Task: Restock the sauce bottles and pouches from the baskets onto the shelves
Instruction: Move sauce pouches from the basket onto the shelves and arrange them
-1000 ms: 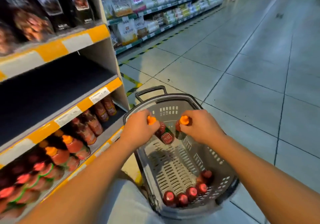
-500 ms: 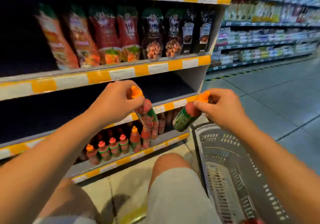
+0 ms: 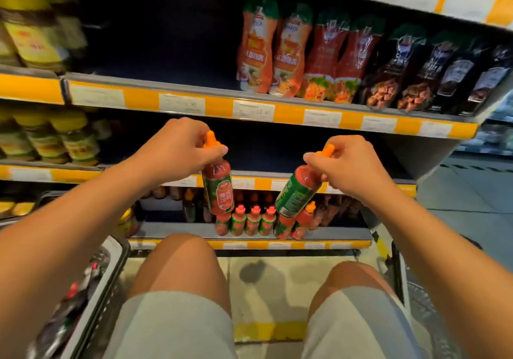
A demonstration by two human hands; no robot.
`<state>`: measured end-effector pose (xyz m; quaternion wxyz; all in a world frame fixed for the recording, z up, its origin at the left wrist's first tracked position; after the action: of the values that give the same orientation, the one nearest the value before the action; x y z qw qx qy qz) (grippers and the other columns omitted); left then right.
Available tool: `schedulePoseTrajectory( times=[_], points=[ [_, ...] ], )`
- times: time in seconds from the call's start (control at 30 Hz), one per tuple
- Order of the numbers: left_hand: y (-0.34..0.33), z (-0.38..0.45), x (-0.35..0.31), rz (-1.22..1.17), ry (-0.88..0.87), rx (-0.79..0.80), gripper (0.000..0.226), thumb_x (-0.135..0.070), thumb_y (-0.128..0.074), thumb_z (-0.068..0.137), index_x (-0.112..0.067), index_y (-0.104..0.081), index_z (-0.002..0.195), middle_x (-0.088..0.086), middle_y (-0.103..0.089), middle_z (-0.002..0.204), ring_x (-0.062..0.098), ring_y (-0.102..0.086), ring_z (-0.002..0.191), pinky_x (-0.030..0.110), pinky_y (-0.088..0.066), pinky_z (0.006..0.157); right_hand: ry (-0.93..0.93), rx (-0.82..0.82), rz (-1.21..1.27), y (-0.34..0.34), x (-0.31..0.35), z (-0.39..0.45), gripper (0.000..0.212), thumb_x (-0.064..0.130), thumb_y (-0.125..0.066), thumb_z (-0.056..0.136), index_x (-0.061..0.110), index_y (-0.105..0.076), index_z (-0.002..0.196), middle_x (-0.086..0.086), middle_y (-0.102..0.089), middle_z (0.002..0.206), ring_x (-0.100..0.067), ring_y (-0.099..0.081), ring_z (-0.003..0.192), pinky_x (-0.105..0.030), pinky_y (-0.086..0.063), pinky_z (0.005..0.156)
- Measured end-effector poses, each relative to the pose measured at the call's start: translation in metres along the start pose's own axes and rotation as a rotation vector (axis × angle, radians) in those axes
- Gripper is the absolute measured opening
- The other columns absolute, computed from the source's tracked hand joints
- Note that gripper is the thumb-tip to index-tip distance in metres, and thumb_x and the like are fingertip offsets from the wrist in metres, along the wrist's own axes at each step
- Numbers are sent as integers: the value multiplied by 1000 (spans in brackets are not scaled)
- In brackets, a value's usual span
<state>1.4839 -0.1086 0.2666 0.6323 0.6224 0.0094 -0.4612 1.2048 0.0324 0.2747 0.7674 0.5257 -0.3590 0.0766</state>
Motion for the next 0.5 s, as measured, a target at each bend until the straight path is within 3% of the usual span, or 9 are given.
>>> schedulePoseTrajectory(
  times=[0.13,0.3,0.4,0.5],
  points=[
    [6,-8,48,47,72,-6,34,-52,-69,90,-22,-61,75,-2,-67,63,14,-66,58,35,-52,52,-50,60,-45,-54,11,17,51,54,-76,75,5,-62,69,-10,-69,62,-31,-70,59,-47,-61,52],
    [-7,-13,103,84,178,18,27,-47,-73,89,-23,-65,81,0,-68,70,18,-67,65,45,-58,59,-218,130,139,-124,-8,29,42,38,-77,76,-2,-65,73,-13,-69,55,-27,-67,45,-43,-60,45],
    [-25,-16,139,79,258,36,27,-46,-74,89,-21,-66,86,0,-68,73,20,-67,69,44,-56,61,-298,177,237,-171,-24,30,32,33,-72,70,4,-60,67,-18,-68,55,-27,-60,43,-49,-59,52],
    [-48,-18,170,21,339,55,27,-44,-75,88,-20,-64,81,5,-70,73,23,-70,70,48,-59,66,-358,252,319,-216,-35,28,27,34,-72,71,9,-65,66,-19,-65,54,-25,-52,43,-45,-49,51]
  ],
)
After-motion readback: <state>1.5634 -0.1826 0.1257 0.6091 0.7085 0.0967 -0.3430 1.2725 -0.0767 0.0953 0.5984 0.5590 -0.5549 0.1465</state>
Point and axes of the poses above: each hand's wrist, its own z-axis towards the middle knuckle, its own y-axis out of the back of the hand, x = y × z, the point moved 7 cm from there along z, towards the middle knuckle
